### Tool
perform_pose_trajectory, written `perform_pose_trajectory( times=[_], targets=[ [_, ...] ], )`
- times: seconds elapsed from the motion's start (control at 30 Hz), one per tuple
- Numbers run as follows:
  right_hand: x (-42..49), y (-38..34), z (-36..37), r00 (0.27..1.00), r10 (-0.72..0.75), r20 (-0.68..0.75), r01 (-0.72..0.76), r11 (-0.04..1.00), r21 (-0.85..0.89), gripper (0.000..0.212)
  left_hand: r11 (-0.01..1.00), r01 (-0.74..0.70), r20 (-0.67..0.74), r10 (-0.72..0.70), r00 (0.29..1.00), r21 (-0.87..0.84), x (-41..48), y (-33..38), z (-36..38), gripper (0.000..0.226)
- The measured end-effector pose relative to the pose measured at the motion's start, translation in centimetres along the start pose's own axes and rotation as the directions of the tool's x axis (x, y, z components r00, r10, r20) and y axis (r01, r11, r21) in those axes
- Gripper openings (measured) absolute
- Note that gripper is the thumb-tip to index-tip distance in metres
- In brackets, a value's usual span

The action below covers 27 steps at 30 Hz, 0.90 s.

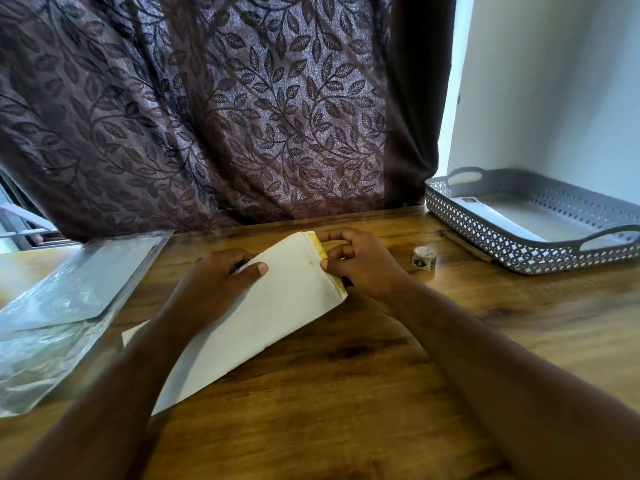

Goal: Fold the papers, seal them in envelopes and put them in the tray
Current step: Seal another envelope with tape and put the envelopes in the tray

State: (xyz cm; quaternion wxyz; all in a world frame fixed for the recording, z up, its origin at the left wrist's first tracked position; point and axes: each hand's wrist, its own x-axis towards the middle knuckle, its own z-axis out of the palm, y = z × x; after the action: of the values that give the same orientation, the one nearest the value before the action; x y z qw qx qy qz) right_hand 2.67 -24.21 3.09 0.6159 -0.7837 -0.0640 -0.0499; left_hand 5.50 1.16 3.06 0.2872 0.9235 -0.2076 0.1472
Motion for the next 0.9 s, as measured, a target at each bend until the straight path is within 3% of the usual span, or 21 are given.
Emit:
perform_pose_trajectory(
  times=[0.17, 0.27, 0.37, 0.47, 0.53, 0.7, 0.9],
  targets=[
    [0.0, 0.1, 0.3, 0.992, -0.043, 0.117, 0.036, 0.997, 0.064, 0.055, 0.998, -0.031, -0.117, 0.037, 0.992, 0.052, 0.1, 0.4, 0.9, 0.015],
    [0.2, 0.3, 0.1, 0.996, -0.053, 0.072, 0.046, 0.995, 0.093, 0.053, 0.999, -0.018, -0.104, 0.021, 0.994, 0.028, 0.3, 0.5, 1.1, 0.005],
    [0.3, 0.6, 0.0, 0.999, -0.045, -0.006, 0.044, 0.992, -0.114, 0.055, 1.0, -0.004, -0.115, 0.0, 0.993, -0.031, 0.2, 0.2, 1.0, 0.008],
    [0.3, 1.0, 0.6, 0.991, -0.131, -0.022, 0.104, 0.872, -0.478, 0.063, 1.0, -0.025, -0.148, 0.025, 0.989, -0.003, 0.1, 0.4, 1.1, 0.01],
    [0.3, 1.1, 1.1, 0.975, -0.22, -0.03, 0.161, 0.794, -0.587, 0.064, 0.999, -0.037, -0.147, 0.037, 0.988, 0.006, 0.1, 0.6, 1.1, 0.01],
    [0.1, 1.0, 1.5, 0.949, -0.295, -0.111, 0.138, 0.706, -0.694, 0.053, 0.997, -0.034, -0.13, 0.026, 0.991, -0.063, 0.1, 1.2, 0.9, 0.013],
    [-0.4, 0.5, 1.9, 0.941, -0.323, -0.098, 0.17, 0.705, -0.688, 0.03, 0.996, 0.01, -0.11, -0.02, 0.994, -0.087, -0.2, 1.7, 1.0, 0.017]
  ],
)
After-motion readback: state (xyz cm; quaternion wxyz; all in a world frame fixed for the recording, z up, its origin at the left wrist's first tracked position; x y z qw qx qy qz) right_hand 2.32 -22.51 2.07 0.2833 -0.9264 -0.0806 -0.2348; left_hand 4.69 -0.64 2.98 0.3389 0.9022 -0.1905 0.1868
